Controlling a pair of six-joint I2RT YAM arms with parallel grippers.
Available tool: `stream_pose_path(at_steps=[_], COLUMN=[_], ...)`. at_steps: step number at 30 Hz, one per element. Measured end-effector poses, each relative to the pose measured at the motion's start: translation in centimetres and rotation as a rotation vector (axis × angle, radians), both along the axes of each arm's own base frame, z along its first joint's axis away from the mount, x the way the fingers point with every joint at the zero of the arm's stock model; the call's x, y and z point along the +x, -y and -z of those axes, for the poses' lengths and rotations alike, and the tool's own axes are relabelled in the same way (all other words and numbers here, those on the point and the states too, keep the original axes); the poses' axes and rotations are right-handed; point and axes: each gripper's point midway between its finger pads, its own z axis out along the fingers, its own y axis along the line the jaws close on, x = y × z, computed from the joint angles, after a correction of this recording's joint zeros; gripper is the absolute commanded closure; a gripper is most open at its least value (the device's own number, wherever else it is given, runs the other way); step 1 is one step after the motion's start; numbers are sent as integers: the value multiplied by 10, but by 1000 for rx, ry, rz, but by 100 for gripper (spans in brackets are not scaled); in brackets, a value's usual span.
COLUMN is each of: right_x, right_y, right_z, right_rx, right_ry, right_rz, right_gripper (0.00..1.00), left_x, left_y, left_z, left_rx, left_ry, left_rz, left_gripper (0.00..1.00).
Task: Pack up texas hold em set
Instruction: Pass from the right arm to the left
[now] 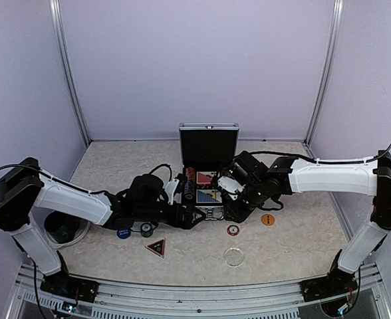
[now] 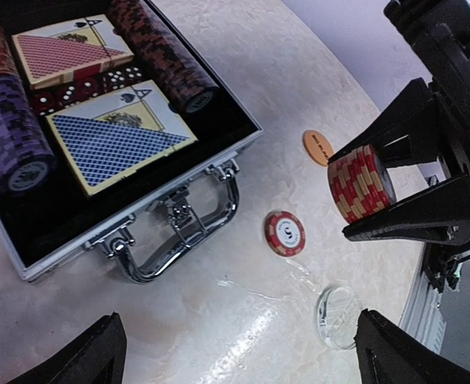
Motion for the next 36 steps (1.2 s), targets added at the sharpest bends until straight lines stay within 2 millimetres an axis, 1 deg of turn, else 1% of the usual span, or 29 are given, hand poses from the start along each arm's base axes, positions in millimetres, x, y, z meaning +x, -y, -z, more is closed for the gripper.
stream_pose_path(at_steps=[6, 11, 17, 25, 29, 36], right_x=[-8, -13, -18, -27, -31, -41], right_y=[-1, 3, -1, -8, -11, -17], right_z=[1, 9, 10, 9, 9, 9], right_rx=[2, -16, -6, -1, 3, 5], right_ry=[10, -2, -12, -15, -17, -20], right_rz=[-39, -56, -87, -137, -158, -209], right_gripper=[100, 100, 100, 100, 100, 100], left_x=[-12, -18, -25, -25, -27, -28], left_y=[17, 25, 34, 50, 53, 56], left_z=[5, 10, 17, 11, 8, 10], left_rx=[-77, -112, -141, -198, -225, -245], left_ry=[-64, -111, -172, -219, -236, -265], left_rz=[79, 113, 142, 173, 185, 190], left_gripper=[1, 1, 1, 1, 1, 1])
